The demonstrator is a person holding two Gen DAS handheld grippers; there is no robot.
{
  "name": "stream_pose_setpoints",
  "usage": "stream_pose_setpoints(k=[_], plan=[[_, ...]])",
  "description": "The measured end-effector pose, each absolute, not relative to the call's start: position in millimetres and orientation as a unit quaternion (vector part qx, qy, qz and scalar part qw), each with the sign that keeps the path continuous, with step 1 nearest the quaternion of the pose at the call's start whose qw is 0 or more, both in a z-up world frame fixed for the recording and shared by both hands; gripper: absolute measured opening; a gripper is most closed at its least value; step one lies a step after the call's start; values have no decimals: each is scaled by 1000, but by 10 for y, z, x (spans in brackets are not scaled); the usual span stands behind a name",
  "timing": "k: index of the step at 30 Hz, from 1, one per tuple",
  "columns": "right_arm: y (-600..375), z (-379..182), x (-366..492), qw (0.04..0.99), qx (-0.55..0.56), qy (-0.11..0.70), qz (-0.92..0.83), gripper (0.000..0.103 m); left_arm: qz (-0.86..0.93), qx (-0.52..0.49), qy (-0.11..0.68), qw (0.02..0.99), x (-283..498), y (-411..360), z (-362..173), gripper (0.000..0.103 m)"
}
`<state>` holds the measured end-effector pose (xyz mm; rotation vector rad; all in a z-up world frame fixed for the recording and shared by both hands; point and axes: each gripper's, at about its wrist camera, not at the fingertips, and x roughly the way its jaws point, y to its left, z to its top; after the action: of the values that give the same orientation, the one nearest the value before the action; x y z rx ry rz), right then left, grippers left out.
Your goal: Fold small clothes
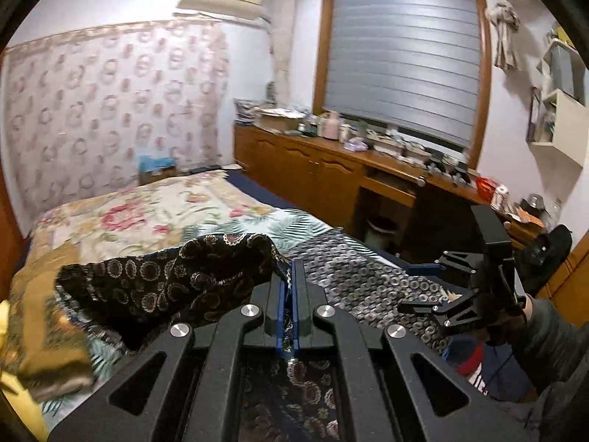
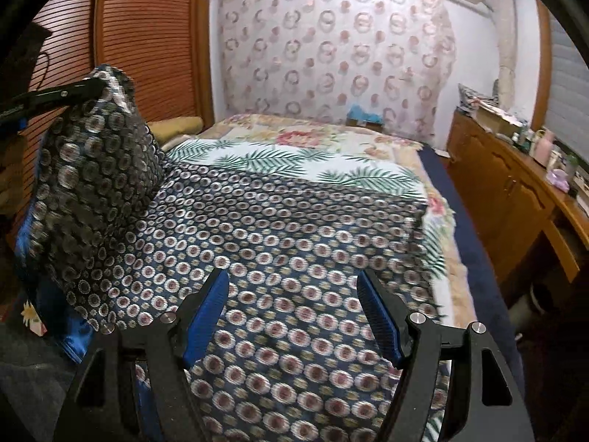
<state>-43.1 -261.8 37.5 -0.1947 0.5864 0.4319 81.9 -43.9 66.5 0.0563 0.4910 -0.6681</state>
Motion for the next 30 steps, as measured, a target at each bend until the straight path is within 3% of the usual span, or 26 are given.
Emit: stream_pose_setpoints(k=[8, 10, 12, 13, 23, 26, 30], plan=[[-2840, 329, -556, 934, -79, 290, 194, 74, -345, 60, 267, 898, 961, -914, 516, 4], [-2838, 303, -561, 933, -79, 294, 193, 74, -347, 63, 287, 891, 991, -988, 424, 15], [-2848, 292, -513, 931, -77, 298, 194, 74, -342, 62, 295, 890, 1000, -956, 337, 40], [-2837, 283, -512, 931, -76, 300, 195, 74, -339, 60, 297, 891, 994, -947, 310, 45], [-2594, 330, -255, 921, -79, 311, 223, 74, -295, 40, 316, 901, 890, -599, 39, 48], [-2467, 360, -115, 918, -80, 309, 234, 74, -278, 36, 314, 907, 848, -474, -45, 74], [-2292, 413, 76, 915, -83, 303, 253, 74, -259, 17, 314, 913, 806, -302, -137, 75]])
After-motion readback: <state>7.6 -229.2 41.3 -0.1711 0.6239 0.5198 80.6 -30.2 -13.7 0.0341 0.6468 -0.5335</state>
